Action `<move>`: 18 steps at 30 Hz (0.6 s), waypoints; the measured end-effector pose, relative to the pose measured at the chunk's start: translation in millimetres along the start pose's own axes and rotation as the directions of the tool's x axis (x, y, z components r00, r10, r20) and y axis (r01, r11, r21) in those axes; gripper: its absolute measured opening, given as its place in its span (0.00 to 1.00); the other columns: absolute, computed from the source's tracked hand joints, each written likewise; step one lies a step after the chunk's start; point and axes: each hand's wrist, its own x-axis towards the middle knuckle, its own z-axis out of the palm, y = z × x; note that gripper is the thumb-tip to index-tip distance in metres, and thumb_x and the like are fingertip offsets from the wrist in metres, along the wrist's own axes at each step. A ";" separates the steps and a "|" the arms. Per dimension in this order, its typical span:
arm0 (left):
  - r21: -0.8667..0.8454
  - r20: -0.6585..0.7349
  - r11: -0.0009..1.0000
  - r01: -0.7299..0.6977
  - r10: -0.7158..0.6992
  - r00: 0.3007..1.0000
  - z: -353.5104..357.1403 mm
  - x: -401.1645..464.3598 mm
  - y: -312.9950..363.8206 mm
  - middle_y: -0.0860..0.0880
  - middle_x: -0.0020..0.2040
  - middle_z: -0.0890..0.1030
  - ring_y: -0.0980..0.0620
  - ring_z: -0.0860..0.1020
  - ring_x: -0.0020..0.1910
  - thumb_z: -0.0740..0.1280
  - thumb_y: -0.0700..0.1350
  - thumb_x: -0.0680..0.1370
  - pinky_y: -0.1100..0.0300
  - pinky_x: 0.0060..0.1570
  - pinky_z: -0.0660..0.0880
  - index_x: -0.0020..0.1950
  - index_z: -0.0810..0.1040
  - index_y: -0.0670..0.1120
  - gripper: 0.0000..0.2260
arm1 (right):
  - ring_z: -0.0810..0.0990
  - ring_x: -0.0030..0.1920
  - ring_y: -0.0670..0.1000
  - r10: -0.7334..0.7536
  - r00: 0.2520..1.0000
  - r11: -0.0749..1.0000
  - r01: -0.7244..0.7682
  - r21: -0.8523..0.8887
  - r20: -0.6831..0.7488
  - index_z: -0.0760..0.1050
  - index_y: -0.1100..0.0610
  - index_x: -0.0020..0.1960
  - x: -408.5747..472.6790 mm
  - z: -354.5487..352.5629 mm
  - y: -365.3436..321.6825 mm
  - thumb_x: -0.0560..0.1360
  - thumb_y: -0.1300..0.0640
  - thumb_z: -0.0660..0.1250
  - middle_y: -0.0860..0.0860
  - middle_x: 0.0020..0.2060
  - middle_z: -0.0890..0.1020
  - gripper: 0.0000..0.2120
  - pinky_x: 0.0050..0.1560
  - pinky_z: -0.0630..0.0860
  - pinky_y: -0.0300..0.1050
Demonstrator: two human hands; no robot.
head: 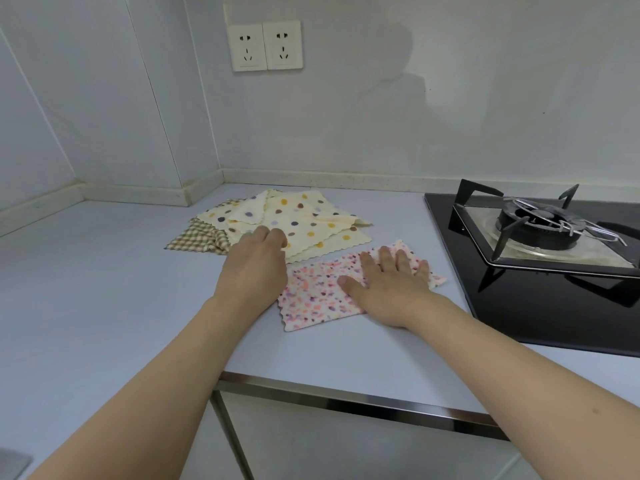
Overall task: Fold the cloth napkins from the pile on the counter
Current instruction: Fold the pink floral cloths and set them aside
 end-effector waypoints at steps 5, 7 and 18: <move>-0.367 0.160 0.930 -0.021 0.086 0.983 2.4 -13.6 37.6 0.45 0.66 0.71 0.48 0.68 0.66 0.56 0.45 0.83 0.64 0.61 0.62 0.69 0.69 0.44 0.15 | 0.37 0.78 0.55 -0.081 0.996 0.996 0.080 0.051 0.030 0.41 0.49 0.79 5.2 -7.2 14.0 0.82 0.44 0.40 0.53 0.78 0.40 0.27 0.75 0.37 0.61; -0.226 0.434 0.973 -0.034 0.132 0.891 14.0 -19.9 40.8 0.48 0.77 0.59 0.52 0.55 0.75 0.53 0.56 0.83 0.60 0.72 0.51 0.77 0.59 0.48 0.24 | 0.38 0.78 0.52 -0.090 0.996 0.991 0.086 0.102 0.028 0.41 0.51 0.79 7.5 -8.5 24.6 0.83 0.48 0.40 0.50 0.79 0.41 0.26 0.76 0.38 0.56; 0.000 0.577 0.999 -0.033 0.027 0.816 18.4 -21.7 45.5 0.51 0.80 0.46 0.52 0.44 0.78 0.45 0.62 0.82 0.50 0.76 0.43 0.80 0.45 0.49 0.30 | 0.32 0.76 0.53 -0.097 0.995 0.995 0.098 0.035 -0.013 0.41 0.48 0.79 7.9 -10.9 36.9 0.81 0.39 0.43 0.51 0.77 0.36 0.30 0.73 0.33 0.60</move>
